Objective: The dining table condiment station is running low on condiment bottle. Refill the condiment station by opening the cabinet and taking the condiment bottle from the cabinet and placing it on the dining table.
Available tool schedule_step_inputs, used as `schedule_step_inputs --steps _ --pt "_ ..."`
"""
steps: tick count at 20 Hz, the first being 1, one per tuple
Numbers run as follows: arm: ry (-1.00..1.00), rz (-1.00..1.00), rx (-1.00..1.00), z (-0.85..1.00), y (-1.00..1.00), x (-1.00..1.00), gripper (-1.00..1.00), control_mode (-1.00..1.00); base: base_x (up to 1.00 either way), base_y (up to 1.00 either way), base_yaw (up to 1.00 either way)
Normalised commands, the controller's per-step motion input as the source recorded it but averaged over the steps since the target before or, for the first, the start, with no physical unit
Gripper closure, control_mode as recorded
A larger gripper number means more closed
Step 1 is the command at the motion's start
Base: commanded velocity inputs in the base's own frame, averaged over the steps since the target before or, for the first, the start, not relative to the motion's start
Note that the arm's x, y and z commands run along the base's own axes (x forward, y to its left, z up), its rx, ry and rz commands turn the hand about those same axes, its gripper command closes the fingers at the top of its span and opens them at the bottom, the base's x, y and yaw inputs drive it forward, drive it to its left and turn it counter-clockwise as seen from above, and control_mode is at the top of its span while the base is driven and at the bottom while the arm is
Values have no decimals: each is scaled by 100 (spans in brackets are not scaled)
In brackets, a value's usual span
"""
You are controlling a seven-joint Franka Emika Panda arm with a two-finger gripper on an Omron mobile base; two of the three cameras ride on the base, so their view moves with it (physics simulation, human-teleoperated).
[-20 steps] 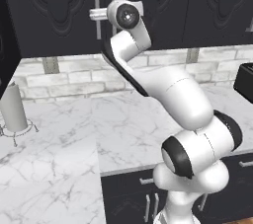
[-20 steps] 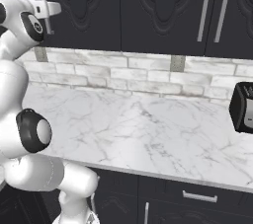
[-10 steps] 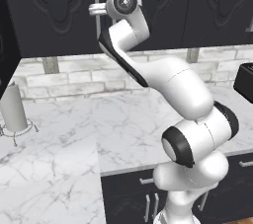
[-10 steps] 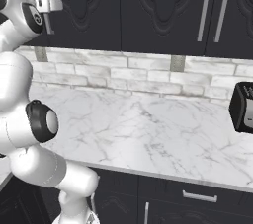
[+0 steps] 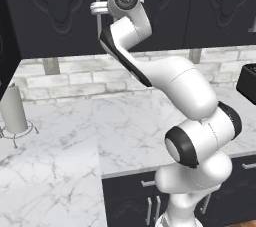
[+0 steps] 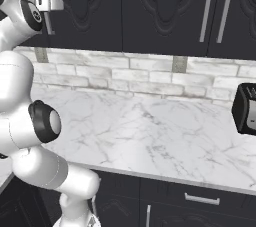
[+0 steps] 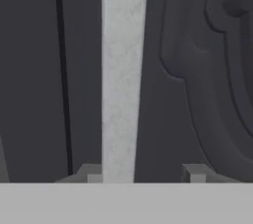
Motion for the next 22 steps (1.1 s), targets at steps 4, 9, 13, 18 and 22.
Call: schedule_step_inputs --steps 4,9,13,18,22 --pt "0 0 -1 -6 5 3 100 -100 0 0 0" --pt "1 0 0 -4 1 9 100 -100 0 0 0" --pt "1 0 0 0 0 1 100 -100 0 0 0" --pt "0 0 0 -19 0 -7 100 -100 0 0 0" --pt "-14 0 0 -18 0 -82 100 -100 0 0 0"
